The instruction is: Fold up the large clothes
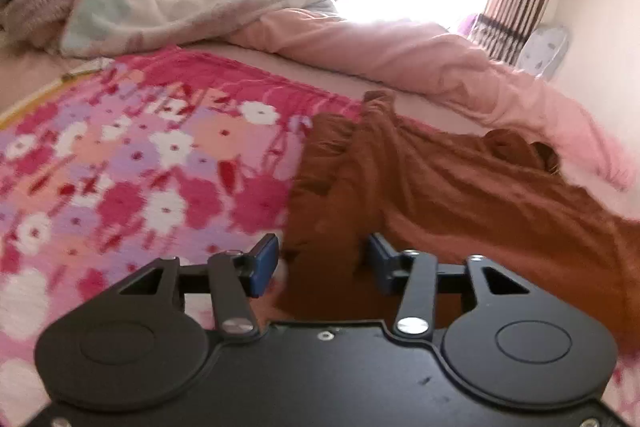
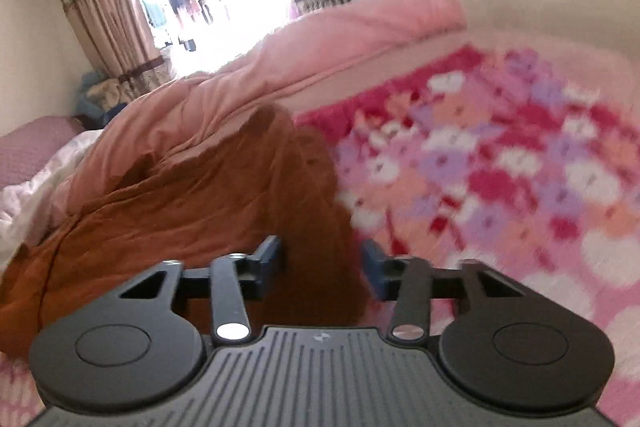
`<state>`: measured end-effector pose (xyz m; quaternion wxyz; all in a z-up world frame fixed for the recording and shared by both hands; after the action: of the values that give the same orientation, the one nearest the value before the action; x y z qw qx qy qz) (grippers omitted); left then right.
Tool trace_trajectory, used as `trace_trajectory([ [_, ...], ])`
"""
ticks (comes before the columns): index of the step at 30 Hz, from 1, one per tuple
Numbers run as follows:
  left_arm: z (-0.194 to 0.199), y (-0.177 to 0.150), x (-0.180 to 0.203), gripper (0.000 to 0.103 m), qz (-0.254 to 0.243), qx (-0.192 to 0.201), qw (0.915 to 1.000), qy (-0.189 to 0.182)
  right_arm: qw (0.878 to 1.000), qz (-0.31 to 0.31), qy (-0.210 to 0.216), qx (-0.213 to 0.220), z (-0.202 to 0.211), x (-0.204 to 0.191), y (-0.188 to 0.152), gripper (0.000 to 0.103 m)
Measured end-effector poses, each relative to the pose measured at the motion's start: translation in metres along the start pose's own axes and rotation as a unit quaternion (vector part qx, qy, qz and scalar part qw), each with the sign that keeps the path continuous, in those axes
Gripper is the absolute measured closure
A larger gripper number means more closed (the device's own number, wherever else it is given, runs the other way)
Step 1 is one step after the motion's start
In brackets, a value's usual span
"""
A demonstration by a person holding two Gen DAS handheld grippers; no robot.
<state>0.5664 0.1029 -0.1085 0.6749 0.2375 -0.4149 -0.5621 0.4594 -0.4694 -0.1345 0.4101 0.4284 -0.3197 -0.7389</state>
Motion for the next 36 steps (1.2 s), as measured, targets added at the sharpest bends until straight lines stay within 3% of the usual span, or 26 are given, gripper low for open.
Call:
trace_trajectory([
  [1, 0.001, 0.003, 0.002, 0.063, 0.001, 0.003, 1.0000, -0.001, 1.000, -0.008, 0.003, 0.001, 0.001, -0.001, 0.000, 0.072],
  [2, 0.002, 0.006, 0.004, 0.074, -0.007, 0.004, 1.0000, 0.000, 1.000, -0.013, 0.000, 0.006, 0.003, -0.002, 0.002, 0.075],
  [5, 0.004, 0.012, 0.005, 0.078, -0.021, -0.001, 0.9998, -0.006, 1.000, -0.024, 0.004, 0.016, 0.013, -0.003, 0.013, 0.091],
  [7, -0.002, 0.008, 0.001, 0.077, -0.030, -0.012, 0.9995, 0.001, 1.000, -0.019, -0.004, 0.012, 0.015, 0.001, 0.016, 0.094],
  [11, -0.017, -0.004, -0.007, 0.060, -0.031, -0.019, 0.9993, 0.010, 0.999, -0.023, -0.028, -0.012, -0.002, 0.022, -0.002, 0.094],
  [14, -0.005, 0.008, -0.006, 0.059, -0.025, -0.007, 0.9996, 0.009, 0.999, -0.049, -0.013, -0.003, 0.001, 0.030, -0.004, 0.087],
  [16, 0.004, 0.024, 0.000, 0.059, -0.040, 0.014, 0.9990, 0.011, 0.999, -0.027, -0.029, 0.002, 0.008, 0.026, 0.004, 0.073],
  [18, 0.006, 0.045, 0.009, 0.056, -0.057, 0.035, 0.9977, 0.008, 0.999, -0.002, -0.042, 0.031, 0.017, 0.016, 0.022, 0.070],
  [20, -0.006, 0.062, 0.018, 0.055, -0.060, 0.036, 0.9975, 0.004, 0.998, 0.018, -0.025, 0.048, 0.015, 0.001, 0.042, 0.063],
  [22, -0.027, 0.074, 0.022, 0.055, -0.057, 0.027, 0.9980, 0.010, 0.999, 0.026, -0.012, 0.047, 0.000, -0.014, 0.060, 0.048],
  [28, -0.086, 0.077, 0.029, 0.055, -0.037, -0.017, 0.9990, 0.018, 0.999, 0.036, -0.018, 0.008, -0.078, -0.031, 0.084, 0.048],
  [30, -0.092, 0.076, 0.031, 0.062, -0.029, -0.020, 0.9994, 0.003, 0.999, 0.040, -0.032, -0.003, -0.095, -0.033, 0.084, 0.048],
  [31, -0.094, 0.076, 0.032, 0.067, -0.024, -0.021, 0.9995, -0.003, 0.998, 0.047, -0.035, -0.007, -0.101, -0.036, 0.083, 0.049],
  [32, -0.094, 0.077, 0.034, 0.094, -0.021, -0.019, 0.9995, -0.013, 0.998, 0.056, -0.037, -0.012, -0.106, -0.038, 0.083, 0.059],
  [33, -0.092, 0.079, 0.037, 0.098, -0.019, -0.018, 0.9993, -0.027, 0.997, 0.061, -0.034, -0.015, -0.107, -0.041, 0.082, 0.092],
  [36, -0.085, 0.092, 0.037, 0.097, -0.011, 0.006, 0.9992, -0.037, 0.998, 0.048, -0.034, 0.008, -0.095, -0.045, 0.090, 0.098],
])
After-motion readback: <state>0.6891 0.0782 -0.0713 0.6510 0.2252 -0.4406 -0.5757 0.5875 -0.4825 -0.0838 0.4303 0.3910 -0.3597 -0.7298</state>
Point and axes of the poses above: each gripper's, at about its wrist camera, not at the fingertips, and z roughly against the way its jaws point, x to its right, y to its top, the point moved 9 cm from there along -z, roughly the way its jaws point, and after that the axes turned 1 degree about z, right-handed, at the moved point
